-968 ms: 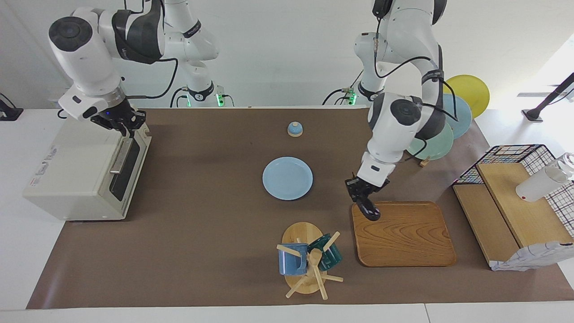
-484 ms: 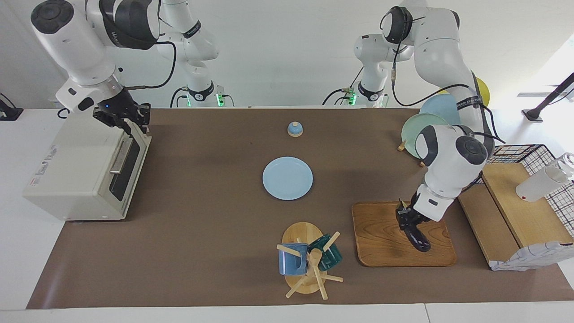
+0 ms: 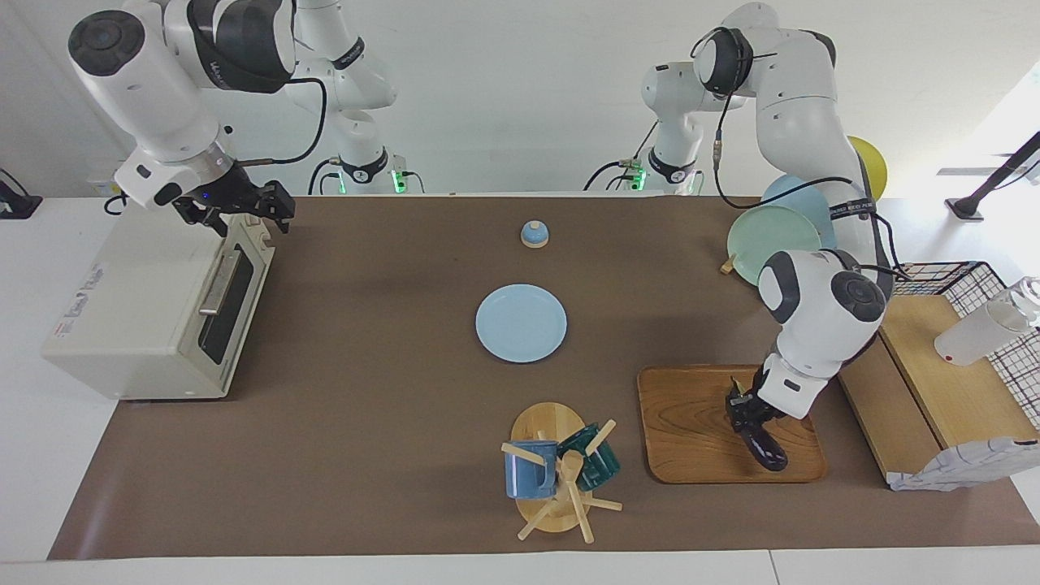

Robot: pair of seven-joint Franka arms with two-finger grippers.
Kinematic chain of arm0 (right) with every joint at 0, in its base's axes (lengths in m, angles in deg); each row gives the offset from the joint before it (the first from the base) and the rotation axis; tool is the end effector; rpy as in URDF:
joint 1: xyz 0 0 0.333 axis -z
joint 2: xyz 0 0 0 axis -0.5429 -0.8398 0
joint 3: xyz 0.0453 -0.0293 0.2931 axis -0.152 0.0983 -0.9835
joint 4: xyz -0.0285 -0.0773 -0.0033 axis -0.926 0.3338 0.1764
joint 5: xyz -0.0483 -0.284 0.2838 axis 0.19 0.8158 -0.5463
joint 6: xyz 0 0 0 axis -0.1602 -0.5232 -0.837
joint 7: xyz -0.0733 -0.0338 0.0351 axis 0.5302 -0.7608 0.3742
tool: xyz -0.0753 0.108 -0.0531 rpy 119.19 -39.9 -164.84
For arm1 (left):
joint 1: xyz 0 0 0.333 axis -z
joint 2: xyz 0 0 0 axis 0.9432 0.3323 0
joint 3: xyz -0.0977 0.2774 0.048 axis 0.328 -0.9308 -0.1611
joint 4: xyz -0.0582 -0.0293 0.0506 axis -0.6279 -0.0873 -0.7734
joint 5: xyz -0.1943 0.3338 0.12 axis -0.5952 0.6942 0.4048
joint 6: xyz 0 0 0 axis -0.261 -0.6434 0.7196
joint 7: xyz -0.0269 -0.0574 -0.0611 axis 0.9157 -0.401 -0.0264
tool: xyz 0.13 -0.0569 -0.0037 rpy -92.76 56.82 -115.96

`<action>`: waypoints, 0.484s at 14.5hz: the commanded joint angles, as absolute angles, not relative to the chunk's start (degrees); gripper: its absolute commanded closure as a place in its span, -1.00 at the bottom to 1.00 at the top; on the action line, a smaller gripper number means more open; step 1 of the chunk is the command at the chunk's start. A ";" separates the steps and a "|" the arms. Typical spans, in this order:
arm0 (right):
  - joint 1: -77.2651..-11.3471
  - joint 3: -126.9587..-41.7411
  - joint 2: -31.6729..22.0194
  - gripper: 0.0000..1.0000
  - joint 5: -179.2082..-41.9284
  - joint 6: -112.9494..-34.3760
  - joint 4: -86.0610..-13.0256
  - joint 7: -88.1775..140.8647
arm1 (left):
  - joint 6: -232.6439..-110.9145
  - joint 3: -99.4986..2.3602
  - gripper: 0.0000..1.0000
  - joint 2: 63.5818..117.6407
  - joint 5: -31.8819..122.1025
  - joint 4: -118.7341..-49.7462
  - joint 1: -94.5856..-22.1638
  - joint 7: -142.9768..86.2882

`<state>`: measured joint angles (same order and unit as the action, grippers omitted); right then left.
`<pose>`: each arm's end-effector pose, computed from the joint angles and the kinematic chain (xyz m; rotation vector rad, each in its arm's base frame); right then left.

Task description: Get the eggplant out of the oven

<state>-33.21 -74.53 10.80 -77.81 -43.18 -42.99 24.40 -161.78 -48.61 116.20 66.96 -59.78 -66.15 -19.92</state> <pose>0.5452 -0.0274 0.5135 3.1033 0.1061 -0.2696 0.7251 -0.0926 0.2724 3.0392 0.0578 0.1990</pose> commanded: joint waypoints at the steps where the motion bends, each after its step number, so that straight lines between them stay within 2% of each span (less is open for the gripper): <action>1: -36.21 -70.57 10.07 -1.00 -78.57 -42.37 -41.50 23.79 | -165.05 -48.52 0.89 115.71 67.79 -62.32 -65.76 -19.41; 2: -36.48 -69.43 10.16 -1.00 -79.01 -42.55 -41.50 23.79 | -164.36 -48.61 -0.98 115.53 67.79 -62.23 -65.67 -19.41; 5: -38.24 -67.14 10.60 -1.00 -79.27 -41.76 -41.59 23.53 | -162.60 -48.52 -1.00 115.01 67.70 -60.83 -65.76 -19.41; 7: -38.59 -66.60 11.13 -1.00 -79.36 -41.67 -41.59 23.62 | -159.97 -48.52 -1.00 111.95 67.26 -60.38 -66.28 -20.10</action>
